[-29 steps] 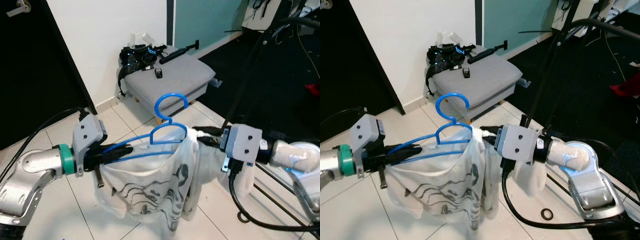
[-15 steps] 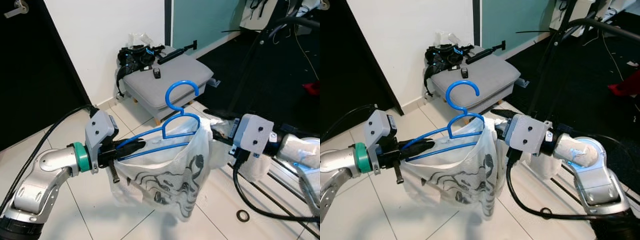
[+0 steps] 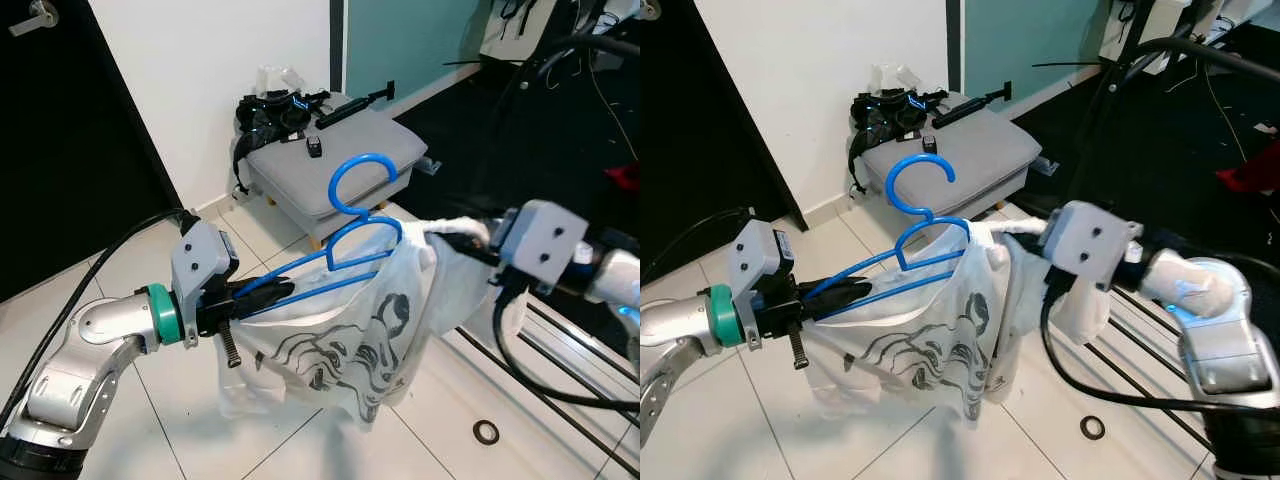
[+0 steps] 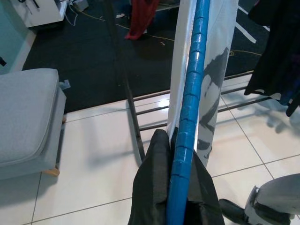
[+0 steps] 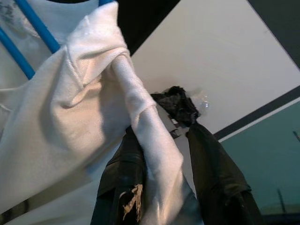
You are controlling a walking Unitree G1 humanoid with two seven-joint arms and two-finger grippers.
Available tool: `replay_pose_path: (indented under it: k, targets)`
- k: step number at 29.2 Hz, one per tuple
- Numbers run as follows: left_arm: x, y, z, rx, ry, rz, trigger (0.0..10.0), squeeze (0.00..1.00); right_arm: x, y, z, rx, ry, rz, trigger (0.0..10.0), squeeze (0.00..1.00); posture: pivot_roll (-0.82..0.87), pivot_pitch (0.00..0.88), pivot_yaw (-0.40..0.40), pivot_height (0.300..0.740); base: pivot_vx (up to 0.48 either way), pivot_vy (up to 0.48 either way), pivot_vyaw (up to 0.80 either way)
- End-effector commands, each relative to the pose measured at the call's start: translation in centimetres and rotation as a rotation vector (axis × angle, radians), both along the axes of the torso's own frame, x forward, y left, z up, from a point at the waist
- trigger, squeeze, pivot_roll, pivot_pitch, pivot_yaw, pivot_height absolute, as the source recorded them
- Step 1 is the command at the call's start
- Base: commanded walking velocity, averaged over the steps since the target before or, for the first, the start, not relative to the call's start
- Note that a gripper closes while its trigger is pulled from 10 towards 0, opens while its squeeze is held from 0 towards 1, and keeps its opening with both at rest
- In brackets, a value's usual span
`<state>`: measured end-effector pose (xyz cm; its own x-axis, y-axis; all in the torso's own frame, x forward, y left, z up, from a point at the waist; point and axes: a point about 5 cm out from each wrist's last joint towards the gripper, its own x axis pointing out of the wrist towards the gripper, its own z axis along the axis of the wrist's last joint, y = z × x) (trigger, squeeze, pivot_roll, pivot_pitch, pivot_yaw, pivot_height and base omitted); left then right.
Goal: Hang hanger
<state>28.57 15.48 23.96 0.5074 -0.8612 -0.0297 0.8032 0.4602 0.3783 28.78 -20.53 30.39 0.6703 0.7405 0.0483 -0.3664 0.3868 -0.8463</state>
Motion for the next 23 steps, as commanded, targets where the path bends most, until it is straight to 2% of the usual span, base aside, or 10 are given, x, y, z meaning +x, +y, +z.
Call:
replay_pose_path:
  k: [1, 5, 7, 8, 11, 13, 17, 20, 21, 23]
  targets:
    - [-0.3, 0.0, 0.1, -0.012, -0.015, -0.013, 0.0, 0.00, -0.6, 0.0, -0.2, -0.004, 0.046, 0.037, 10.0, 0.00, -0.15, 0.192, 0.172, 0.740, 0.000, 0.000, 0.00]
    - [-0.2, -0.1, 0.0, -0.013, -0.006, -0.007, 0.0, 0.00, -1.6, 0.8, 0.3, 0.088, 0.134, 0.147, 10.0, 0.00, -0.15, 0.192, 0.172, 0.740, 0.000, 0.000, 0.00]
    - [-0.2, -0.1, 0.0, -0.013, -0.006, -0.007, 0.0, 0.00, -1.6, 0.8, 0.3, 0.088, 0.134, 0.147, 10.0, 0.00, -0.15, 0.192, 0.172, 0.740, 0.000, 0.000, 0.00]
    - [-0.1, -0.1, -0.1, -0.017, 0.001, -0.001, 0.0, 0.00, -2.0, 1.0, 1.0, 0.168, 0.155, 0.195, 10.0, 0.00, -0.15, 0.192, 0.172, 0.740, 0.000, 0.000, 0.00]
    - [-0.1, -0.1, -0.4, -0.016, 0.009, 0.013, 0.0, 0.00, -1.9, -0.1, 1.4, 0.162, 0.123, 0.122, 10.0, 0.00, -0.15, 0.194, 0.170, 0.740, 0.000, 0.000, 0.00]
    - [-0.1, 0.1, -0.3, -0.017, 0.010, 0.022, 0.0, 0.00, -1.4, -1.8, 0.0, 0.054, 0.127, 0.003, 10.0, 0.00, -0.15, 0.194, 0.167, 0.740, 0.000, 0.000, 0.00]
    - [0.0, 0.2, -0.3, -0.018, 0.008, 0.030, 0.0, 0.00, -1.1, -3.4, -0.8, 0.017, 0.128, -0.091, 10.0, 0.00, -0.16, 0.196, 0.168, 0.740, 0.000, 0.000, 0.00]
    - [0.0, 0.3, -0.2, -0.017, 0.007, 0.033, 0.0, 0.00, -1.2, -4.3, -0.7, 0.030, 0.124, -0.127, 10.0, 0.00, -0.16, 0.196, 0.168, 0.740, 0.000, 0.000, 0.00]
    - [0.1, 0.3, -0.3, -0.016, 0.005, 0.037, 0.0, 0.00, -1.4, -5.1, -0.2, 0.076, 0.122, -0.141, 10.0, 0.00, -0.16, 0.198, 0.169, 0.740, 0.000, 0.000, 0.00]
    - [0.1, 0.3, -0.3, -0.016, 0.005, 0.037, 0.0, 0.00, -1.4, -5.1, -0.2, 0.076, 0.122, -0.141, 10.0, 0.00, -0.16, 0.198, 0.169, 0.740, 0.000, 0.000, 0.00]
